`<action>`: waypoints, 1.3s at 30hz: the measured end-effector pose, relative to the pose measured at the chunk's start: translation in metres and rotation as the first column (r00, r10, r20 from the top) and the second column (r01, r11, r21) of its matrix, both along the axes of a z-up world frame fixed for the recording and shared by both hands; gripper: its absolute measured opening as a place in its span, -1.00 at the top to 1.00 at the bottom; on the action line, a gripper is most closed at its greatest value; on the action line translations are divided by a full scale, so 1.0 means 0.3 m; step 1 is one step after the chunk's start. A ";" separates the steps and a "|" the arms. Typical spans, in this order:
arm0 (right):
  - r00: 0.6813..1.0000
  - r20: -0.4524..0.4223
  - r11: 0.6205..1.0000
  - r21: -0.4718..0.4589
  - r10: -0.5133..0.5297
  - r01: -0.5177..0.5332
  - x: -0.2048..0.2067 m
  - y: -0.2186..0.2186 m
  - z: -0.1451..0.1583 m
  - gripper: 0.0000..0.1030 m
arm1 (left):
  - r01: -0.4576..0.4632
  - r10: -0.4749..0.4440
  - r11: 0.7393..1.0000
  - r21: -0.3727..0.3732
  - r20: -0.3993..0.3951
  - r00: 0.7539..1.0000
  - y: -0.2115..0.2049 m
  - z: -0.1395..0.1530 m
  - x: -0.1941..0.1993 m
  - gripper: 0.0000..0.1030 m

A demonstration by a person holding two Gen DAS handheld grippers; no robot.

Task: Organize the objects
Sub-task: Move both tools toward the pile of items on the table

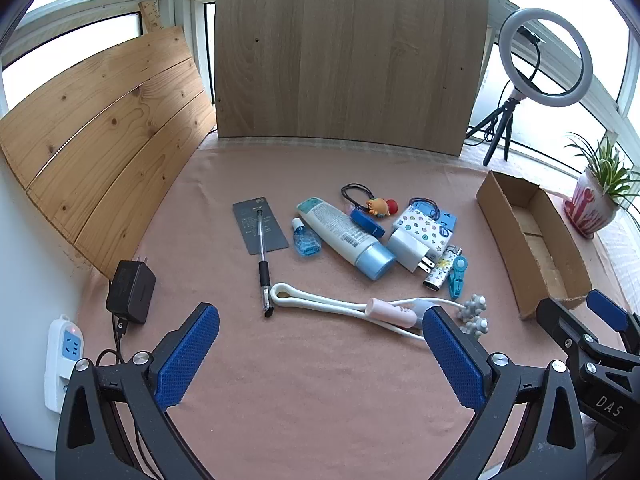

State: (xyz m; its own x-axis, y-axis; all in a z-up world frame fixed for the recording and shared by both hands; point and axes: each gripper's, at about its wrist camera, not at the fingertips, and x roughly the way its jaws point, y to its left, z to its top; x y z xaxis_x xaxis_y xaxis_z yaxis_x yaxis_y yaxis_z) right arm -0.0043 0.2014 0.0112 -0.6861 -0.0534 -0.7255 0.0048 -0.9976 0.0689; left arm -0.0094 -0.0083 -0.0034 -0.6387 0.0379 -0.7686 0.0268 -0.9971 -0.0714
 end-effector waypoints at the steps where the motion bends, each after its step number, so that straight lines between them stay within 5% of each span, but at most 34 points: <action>1: 1.000 0.001 1.000 0.001 -0.001 0.001 -0.002 0.001 -0.001 -0.99 | 0.003 -0.003 1.000 -0.001 -0.001 1.000 0.002 0.001 -0.002 -1.00; 39: 0.999 0.030 1.000 0.015 -0.015 0.014 -0.025 0.008 -0.026 -0.98 | 0.003 -0.003 1.000 -0.009 0.059 0.998 -0.011 -0.062 -0.042 -1.00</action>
